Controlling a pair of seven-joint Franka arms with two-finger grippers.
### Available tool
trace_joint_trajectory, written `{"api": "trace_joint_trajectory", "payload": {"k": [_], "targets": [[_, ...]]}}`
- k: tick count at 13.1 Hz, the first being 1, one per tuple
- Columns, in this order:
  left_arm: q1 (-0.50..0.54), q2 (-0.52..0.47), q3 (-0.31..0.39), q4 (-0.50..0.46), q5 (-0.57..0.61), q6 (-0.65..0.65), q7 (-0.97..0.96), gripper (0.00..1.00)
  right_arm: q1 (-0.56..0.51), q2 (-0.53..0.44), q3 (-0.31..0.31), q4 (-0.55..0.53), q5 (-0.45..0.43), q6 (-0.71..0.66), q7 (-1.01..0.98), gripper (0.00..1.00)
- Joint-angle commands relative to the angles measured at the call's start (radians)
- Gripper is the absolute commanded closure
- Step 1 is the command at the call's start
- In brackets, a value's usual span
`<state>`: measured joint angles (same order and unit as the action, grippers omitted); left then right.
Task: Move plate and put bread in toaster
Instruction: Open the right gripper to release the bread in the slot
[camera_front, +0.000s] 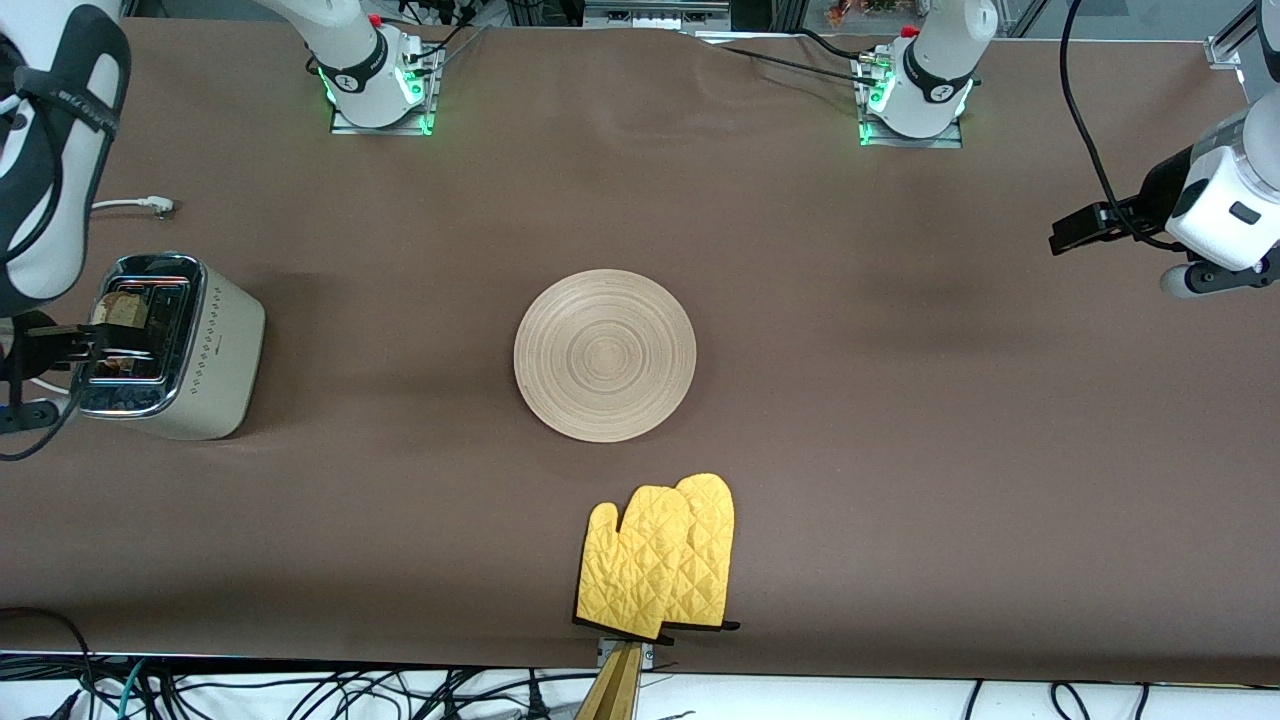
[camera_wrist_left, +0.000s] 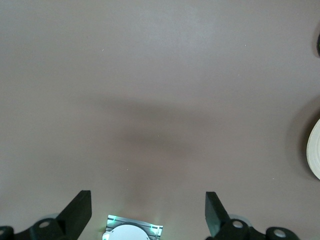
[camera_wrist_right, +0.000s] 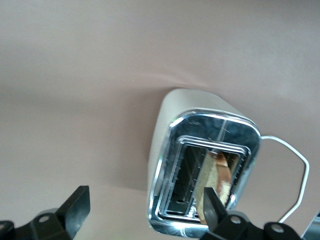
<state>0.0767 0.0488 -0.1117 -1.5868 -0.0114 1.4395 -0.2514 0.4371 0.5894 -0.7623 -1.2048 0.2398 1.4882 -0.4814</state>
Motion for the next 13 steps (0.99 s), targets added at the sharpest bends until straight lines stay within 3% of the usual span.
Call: {"api": "trace_joint_trajectory", "payload": {"k": [1,8,9,10,12,13], "targets": [[0.008,0.005,-0.002,0.016,-0.019,-0.005,0.009,0.00,0.040,-0.014,-0.011,0.008,0.015,-0.022,0.035,0.00],[0.011,0.003,0.000,0.016,-0.019,-0.005,0.009,0.00,0.085,-0.057,0.009,0.007,0.018,-0.032,0.130,0.00],[0.011,0.005,0.000,0.016,-0.019,-0.005,0.017,0.00,0.062,-0.098,0.076,-0.013,0.010,-0.022,0.150,0.00],[0.020,0.005,0.000,0.016,-0.019,-0.005,0.030,0.00,-0.021,-0.138,0.181,-0.053,-0.006,0.003,0.199,0.00],[0.020,0.005,0.000,0.016,-0.021,-0.005,0.034,0.00,-0.147,-0.212,0.412,-0.091,-0.158,0.066,0.221,0.00],[0.020,0.005,0.000,0.016,-0.021,-0.005,0.034,0.00,-0.191,-0.235,0.479,-0.110,-0.206,0.086,0.224,0.00]]}}
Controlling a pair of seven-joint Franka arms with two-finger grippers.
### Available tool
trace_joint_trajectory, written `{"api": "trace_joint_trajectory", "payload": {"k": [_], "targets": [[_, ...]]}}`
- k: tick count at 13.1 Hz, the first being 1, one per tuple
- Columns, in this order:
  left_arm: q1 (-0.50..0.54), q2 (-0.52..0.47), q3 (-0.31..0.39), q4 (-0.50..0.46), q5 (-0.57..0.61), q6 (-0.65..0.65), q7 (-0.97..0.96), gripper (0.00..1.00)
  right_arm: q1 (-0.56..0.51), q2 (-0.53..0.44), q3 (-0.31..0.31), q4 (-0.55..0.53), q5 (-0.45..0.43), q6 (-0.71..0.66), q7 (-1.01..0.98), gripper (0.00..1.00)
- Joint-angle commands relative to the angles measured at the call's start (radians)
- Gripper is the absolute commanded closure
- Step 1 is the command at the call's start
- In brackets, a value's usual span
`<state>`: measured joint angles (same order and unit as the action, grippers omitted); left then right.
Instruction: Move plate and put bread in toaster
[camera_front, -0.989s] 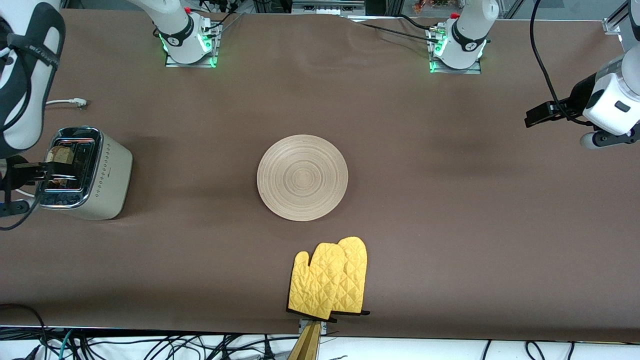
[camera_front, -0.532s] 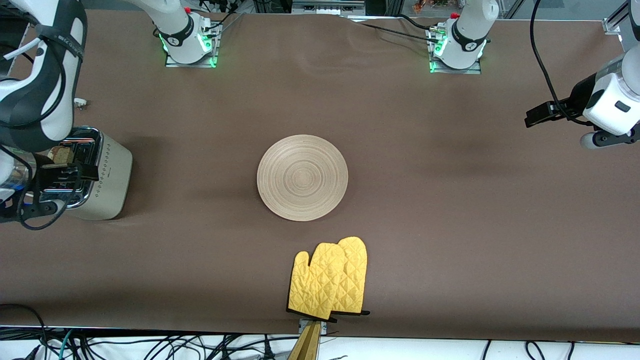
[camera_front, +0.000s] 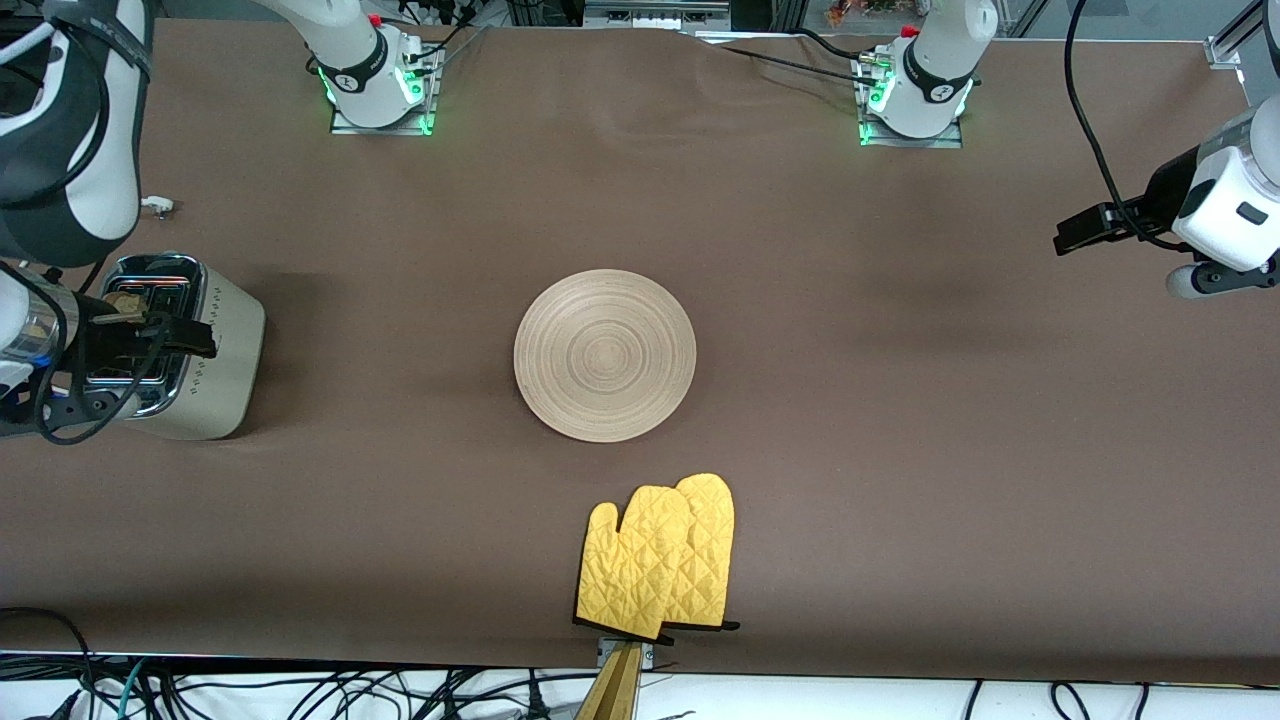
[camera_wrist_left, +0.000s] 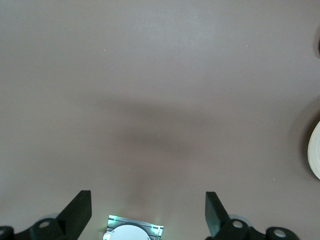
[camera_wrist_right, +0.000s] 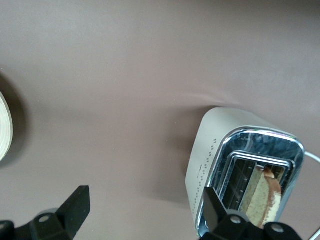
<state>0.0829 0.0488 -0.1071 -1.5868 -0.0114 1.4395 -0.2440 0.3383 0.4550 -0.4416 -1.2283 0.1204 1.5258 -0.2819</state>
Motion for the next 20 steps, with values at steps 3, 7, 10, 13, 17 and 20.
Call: {"api": "trace_joint_trajectory", "payload": {"k": [3,7,10,13,17,20], "targets": [[0.014,0.005,-0.005,0.016,-0.022,-0.005,0.025,0.00,-0.185,-0.182,0.247,-0.118,-0.091,0.077,0.024,0.00],[0.014,0.005,-0.005,0.016,-0.022,-0.005,0.026,0.00,-0.350,-0.291,0.379,-0.207,-0.085,0.079,0.029,0.00],[0.014,0.005,-0.005,0.018,-0.022,-0.005,0.028,0.00,-0.372,-0.303,0.391,-0.226,-0.110,0.082,0.046,0.00],[0.024,0.005,-0.002,0.025,-0.021,-0.004,0.074,0.00,-0.380,-0.334,0.409,-0.260,-0.113,0.077,0.146,0.00],[0.035,0.006,-0.003,0.028,-0.022,-0.004,0.080,0.00,-0.389,-0.320,0.429,-0.258,-0.107,0.068,0.204,0.00],[0.034,0.006,-0.003,0.028,-0.022,-0.004,0.080,0.00,-0.395,-0.309,0.428,-0.244,-0.107,0.066,0.176,0.00]]}}
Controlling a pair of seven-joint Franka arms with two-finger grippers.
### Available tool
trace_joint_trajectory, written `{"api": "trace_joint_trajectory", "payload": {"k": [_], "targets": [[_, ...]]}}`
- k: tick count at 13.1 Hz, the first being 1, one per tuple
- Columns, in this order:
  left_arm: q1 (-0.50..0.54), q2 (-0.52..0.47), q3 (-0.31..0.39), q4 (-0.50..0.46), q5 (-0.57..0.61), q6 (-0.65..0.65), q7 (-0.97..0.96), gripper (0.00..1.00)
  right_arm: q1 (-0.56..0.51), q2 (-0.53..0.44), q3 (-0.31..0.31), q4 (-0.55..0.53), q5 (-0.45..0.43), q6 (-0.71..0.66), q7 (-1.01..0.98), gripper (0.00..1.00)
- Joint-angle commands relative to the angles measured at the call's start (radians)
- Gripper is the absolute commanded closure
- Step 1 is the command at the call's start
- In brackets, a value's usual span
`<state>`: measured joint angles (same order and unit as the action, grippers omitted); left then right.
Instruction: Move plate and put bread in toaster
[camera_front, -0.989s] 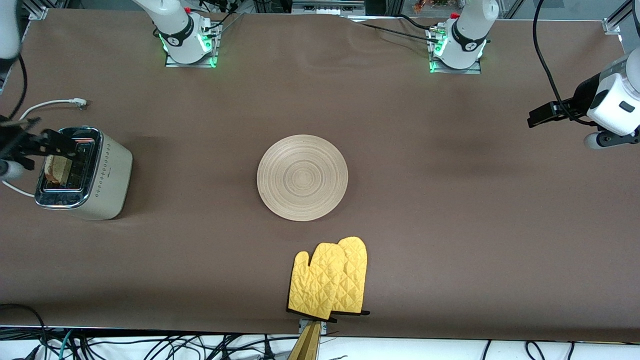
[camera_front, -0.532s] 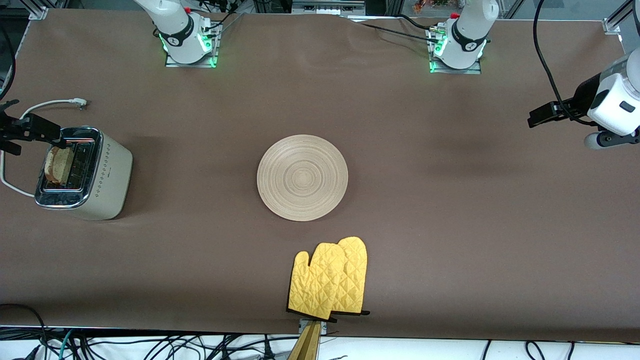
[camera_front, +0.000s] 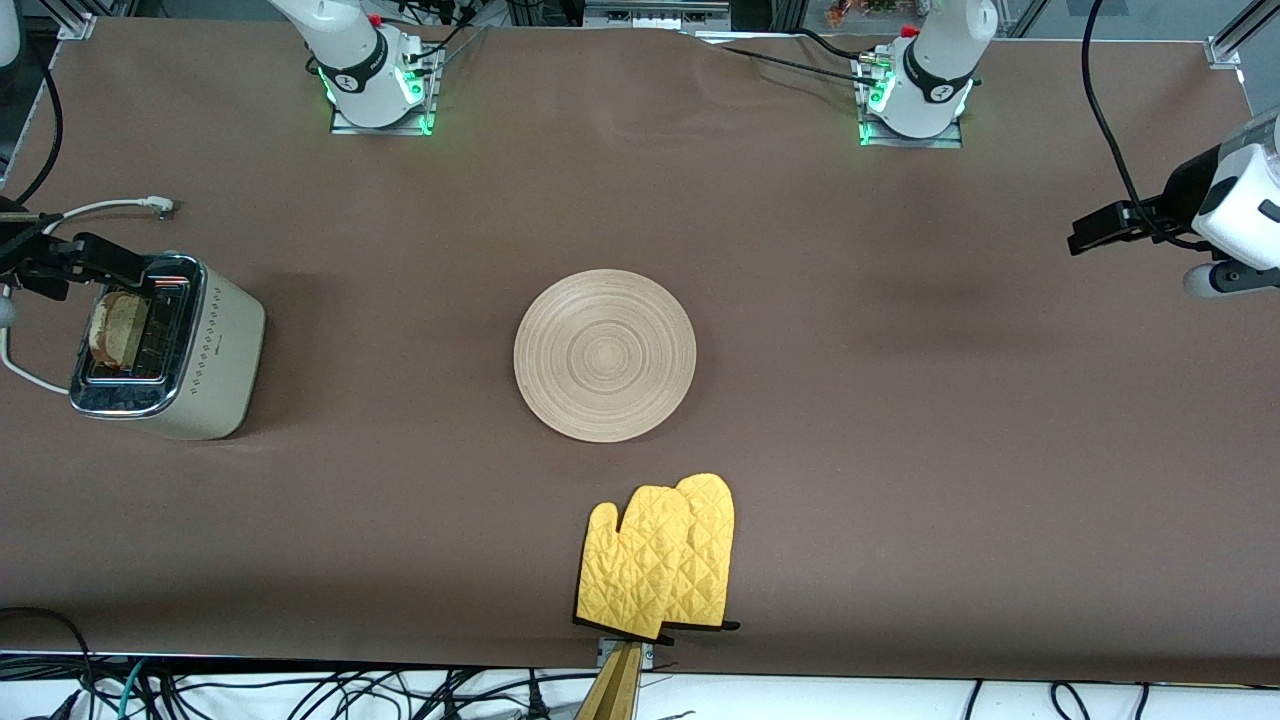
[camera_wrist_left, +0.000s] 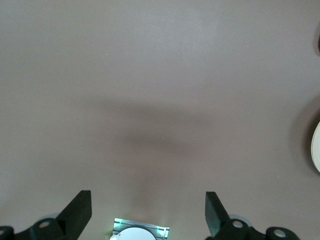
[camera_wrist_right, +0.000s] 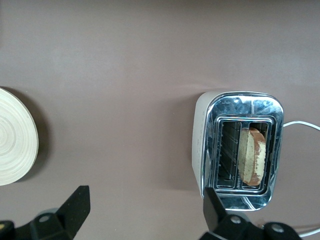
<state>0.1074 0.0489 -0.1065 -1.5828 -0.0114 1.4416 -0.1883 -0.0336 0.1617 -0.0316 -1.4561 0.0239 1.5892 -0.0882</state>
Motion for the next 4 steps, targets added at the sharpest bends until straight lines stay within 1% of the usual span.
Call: {"api": "trace_joint_trajectory", "payload": {"k": [1,4], "targets": [[0.009,0.006,-0.004,0.024,-0.022,-0.006,0.023,0.00,-0.023,-0.016,0.018,-0.017,-0.012,0.003,-0.018,0.00],[0.009,0.006,-0.004,0.024,-0.024,-0.006,0.023,0.00,-0.023,-0.014,0.018,-0.017,-0.018,0.005,-0.019,0.00]]}}
